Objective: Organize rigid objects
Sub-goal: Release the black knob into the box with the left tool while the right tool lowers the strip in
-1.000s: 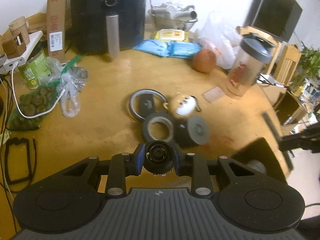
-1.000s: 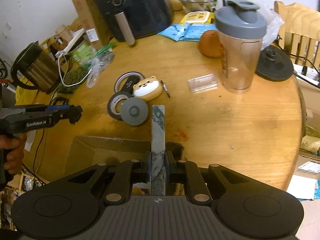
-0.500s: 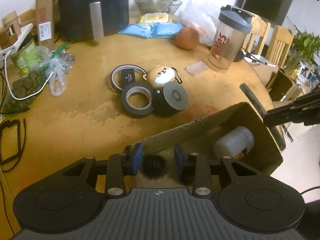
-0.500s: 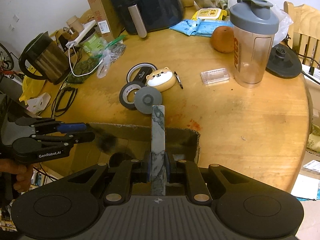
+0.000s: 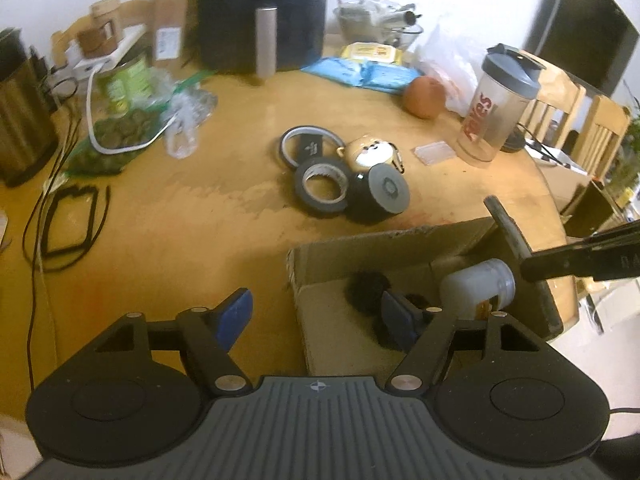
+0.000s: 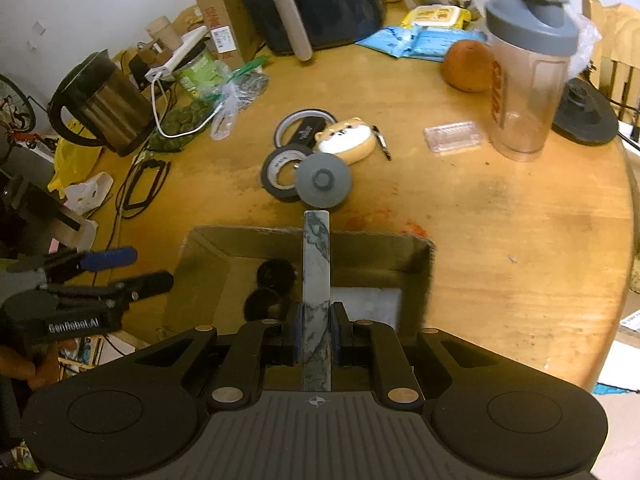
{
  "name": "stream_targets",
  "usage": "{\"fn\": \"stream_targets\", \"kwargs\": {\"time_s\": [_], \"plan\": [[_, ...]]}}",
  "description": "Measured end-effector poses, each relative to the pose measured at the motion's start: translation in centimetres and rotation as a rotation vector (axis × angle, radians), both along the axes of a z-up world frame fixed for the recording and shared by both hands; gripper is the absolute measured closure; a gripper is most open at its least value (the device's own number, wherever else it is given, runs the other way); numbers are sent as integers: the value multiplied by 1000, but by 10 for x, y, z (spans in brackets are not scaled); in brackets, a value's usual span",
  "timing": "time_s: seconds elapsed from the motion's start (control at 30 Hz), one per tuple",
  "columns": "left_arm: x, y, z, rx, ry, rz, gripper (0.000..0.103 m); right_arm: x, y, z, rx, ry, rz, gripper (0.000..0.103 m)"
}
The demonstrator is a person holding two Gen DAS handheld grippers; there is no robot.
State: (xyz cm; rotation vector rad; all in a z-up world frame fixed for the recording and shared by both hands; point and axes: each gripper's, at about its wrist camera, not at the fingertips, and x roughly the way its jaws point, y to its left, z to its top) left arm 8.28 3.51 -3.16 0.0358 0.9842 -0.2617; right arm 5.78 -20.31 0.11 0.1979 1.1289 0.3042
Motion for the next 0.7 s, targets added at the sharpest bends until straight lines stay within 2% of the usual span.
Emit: {"fn": "stream_targets", "kwargs": {"time_s": [0.17,0.3,0.33,0.4,0.47,0.5,0.7], "plan": [[-10,4,-2,-17,25,33,32,6,17,8,3,-16,32,86],[-21,10,-1,-26,37,54,32,11,33,2,-22,18,55,84],[-22,11,0,-29,39,56,32,11,36,0,-39,20,54,69],[-25,14,1,-33,43,63,32,10,42,-3,-82,16,56,25],[-28,17,2,-38,43,69,32,7,47,-4,-116,-8,54,13],[-30,19,3,-41,42,73,32,6,49,-4,-125,-11,59,10],[-32,21,7,-63,25,79,32,0,51,-3,-144,-27,52,2]]}}
